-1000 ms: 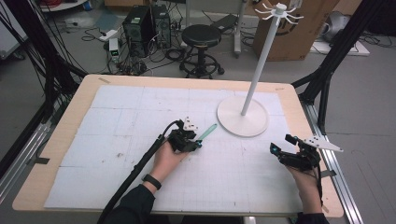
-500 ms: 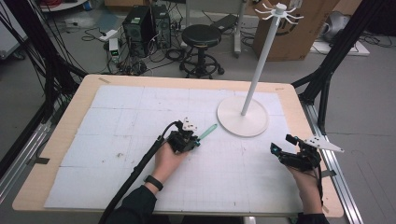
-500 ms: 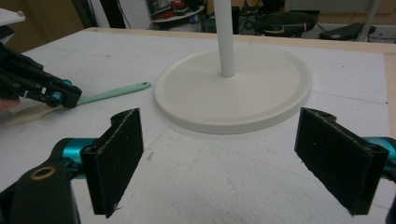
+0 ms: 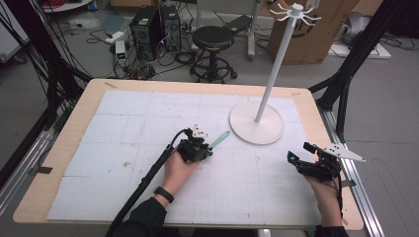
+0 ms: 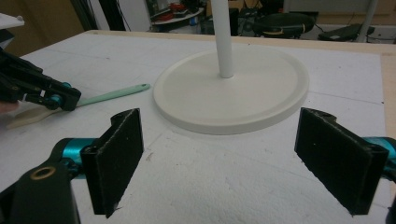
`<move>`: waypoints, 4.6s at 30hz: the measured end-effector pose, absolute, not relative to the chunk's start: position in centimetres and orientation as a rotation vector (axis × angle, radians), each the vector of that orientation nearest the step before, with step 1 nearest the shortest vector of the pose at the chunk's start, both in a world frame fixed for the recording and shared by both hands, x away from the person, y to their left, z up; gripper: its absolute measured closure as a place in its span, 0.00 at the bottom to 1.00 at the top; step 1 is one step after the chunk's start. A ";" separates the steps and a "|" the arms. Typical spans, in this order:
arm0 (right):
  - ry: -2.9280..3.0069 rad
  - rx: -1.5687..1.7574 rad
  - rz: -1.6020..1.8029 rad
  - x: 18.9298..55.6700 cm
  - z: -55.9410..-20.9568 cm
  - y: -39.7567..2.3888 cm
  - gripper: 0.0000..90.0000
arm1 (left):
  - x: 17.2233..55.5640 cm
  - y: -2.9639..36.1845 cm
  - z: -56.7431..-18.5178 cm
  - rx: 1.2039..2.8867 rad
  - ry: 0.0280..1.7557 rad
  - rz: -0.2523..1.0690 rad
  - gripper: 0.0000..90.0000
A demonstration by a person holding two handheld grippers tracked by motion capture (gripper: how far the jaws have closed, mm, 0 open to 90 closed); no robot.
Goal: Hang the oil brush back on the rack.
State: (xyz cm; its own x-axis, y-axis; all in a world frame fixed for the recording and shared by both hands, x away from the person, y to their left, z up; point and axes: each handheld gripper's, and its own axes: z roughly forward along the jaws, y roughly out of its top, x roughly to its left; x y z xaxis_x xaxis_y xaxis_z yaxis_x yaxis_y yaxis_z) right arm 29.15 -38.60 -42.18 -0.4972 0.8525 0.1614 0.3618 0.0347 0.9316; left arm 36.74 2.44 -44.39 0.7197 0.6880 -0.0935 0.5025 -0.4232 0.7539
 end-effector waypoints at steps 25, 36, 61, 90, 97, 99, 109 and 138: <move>1.877 1.219 1.482 29.2 -42.1 -38.4 0.17 | 36.5 3.3 -43.0 2.084 0.817 0.363 0.91; 1.877 1.218 1.479 29.3 -42.1 -38.4 0.17 | 36.6 5.0 -40.3 1.920 0.799 0.306 0.92; 1.892 1.232 1.484 29.4 -42.3 -38.3 0.17 | 37.8 4.6 -29.4 1.811 0.674 0.292 0.92; 1.898 1.246 1.499 29.4 -42.3 -38.6 0.17 | 39.2 2.8 -18.3 1.720 0.544 0.322 0.92; 1.896 1.246 1.498 29.4 -42.4 -38.8 0.17 | 39.6 3.0 -16.8 1.703 0.533 0.303 0.92; 1.897 1.247 1.500 29.4 -42.4 -38.7 0.17 | 39.7 3.0 -16.2 1.705 0.522 0.304 0.92; 1.897 1.249 1.503 29.3 -42.4 -38.7 0.17 | 39.9 2.8 -14.7 1.688 0.499 0.289 0.92; 1.888 1.251 1.517 29.2 -42.3 -38.9 0.17 | 41.0 1.2 -14.9 1.692 0.496 0.270 0.91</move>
